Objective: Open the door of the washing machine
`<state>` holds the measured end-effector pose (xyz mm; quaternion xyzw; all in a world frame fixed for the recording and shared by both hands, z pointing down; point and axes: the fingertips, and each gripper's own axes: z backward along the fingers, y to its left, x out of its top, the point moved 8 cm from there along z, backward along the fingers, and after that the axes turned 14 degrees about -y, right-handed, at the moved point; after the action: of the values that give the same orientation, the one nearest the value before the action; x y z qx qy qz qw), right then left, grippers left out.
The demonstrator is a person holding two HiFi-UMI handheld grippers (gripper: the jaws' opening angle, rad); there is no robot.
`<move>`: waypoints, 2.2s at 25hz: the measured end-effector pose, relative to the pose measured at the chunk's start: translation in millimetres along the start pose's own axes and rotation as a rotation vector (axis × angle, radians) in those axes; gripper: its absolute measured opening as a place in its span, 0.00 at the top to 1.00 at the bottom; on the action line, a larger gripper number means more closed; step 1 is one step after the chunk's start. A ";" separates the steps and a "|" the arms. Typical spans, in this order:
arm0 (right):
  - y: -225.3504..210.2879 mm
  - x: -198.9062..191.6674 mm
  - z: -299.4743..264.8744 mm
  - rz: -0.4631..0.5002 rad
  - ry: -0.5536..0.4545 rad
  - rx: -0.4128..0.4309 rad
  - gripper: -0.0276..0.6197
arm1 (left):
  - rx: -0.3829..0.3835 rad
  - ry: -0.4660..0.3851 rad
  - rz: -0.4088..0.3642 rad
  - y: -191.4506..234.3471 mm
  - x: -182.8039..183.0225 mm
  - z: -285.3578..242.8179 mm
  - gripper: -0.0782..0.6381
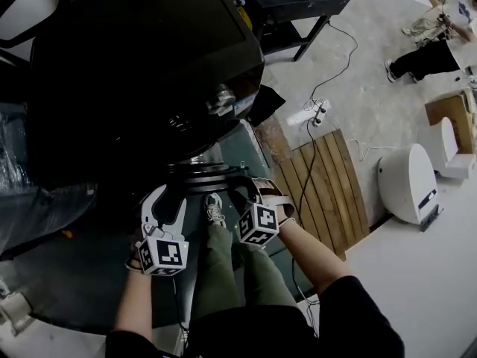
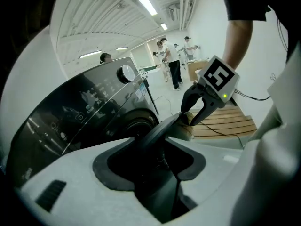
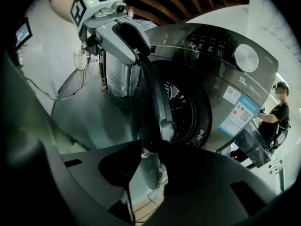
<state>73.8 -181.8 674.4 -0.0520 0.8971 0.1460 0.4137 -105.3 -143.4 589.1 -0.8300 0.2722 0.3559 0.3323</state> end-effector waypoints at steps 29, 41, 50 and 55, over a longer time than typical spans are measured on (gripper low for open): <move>134.5 70.1 162.5 -0.249 -0.210 -0.006 0.76 | 0.385 0.142 0.834 -136.1 -35.5 140.4 0.54; 211.7 178.4 131.3 -0.245 -0.207 -0.038 0.77 | 0.363 0.203 0.881 -121.9 -111.8 245.7 0.54; 265.3 244.2 99.8 -0.242 -0.209 -0.068 0.77 | 0.323 0.193 0.875 -91.6 -171.0 304.2 0.58; 288.4 273.0 89.5 -0.243 -0.211 -0.087 0.77 | 0.444 0.172 0.665 -59.2 -205.3 330.1 0.58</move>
<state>-100.9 127.5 475.8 -0.1621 0.8287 0.1382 0.5176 -322.7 184.2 595.1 -0.6314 0.6228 0.3059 0.3462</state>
